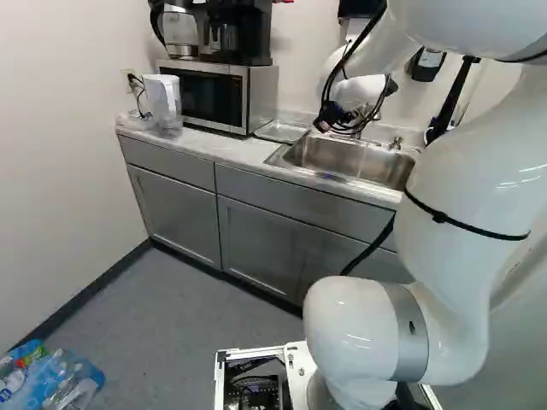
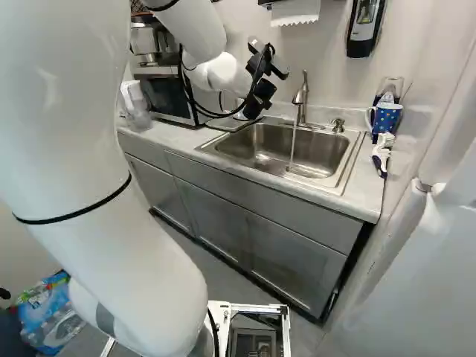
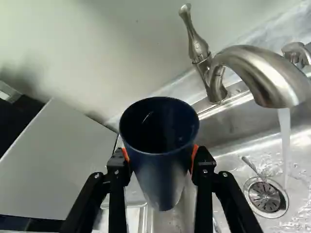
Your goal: Rinse the cup and place it in the tray
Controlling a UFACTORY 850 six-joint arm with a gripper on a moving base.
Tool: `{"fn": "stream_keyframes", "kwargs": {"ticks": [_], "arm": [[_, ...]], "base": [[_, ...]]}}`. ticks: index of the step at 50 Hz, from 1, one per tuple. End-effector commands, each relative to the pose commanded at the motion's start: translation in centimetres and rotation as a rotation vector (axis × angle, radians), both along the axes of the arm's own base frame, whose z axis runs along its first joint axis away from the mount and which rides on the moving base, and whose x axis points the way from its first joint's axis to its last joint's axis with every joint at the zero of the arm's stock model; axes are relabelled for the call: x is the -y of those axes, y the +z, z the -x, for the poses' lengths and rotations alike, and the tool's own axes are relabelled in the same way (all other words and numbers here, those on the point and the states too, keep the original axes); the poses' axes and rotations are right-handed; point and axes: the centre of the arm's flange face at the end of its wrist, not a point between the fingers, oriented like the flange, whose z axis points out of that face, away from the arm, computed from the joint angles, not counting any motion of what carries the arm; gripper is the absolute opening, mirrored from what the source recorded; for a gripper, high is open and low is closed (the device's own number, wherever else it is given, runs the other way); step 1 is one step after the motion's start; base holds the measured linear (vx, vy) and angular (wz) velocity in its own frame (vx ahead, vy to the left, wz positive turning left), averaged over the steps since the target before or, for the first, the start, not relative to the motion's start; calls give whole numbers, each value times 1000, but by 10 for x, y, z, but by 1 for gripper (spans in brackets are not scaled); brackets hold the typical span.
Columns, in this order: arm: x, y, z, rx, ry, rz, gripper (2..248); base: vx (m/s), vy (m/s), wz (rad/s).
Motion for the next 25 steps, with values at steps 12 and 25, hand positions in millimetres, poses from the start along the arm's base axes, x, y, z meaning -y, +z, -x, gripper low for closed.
{"fn": "stream_keyframes", "kwargs": {"ticks": [12,25], "arm": [[0,0,0,30,-47,-113,126],[0,0,0,62,-97,-236,126]], "base": [[0,0,0],[0,0,0]]}}
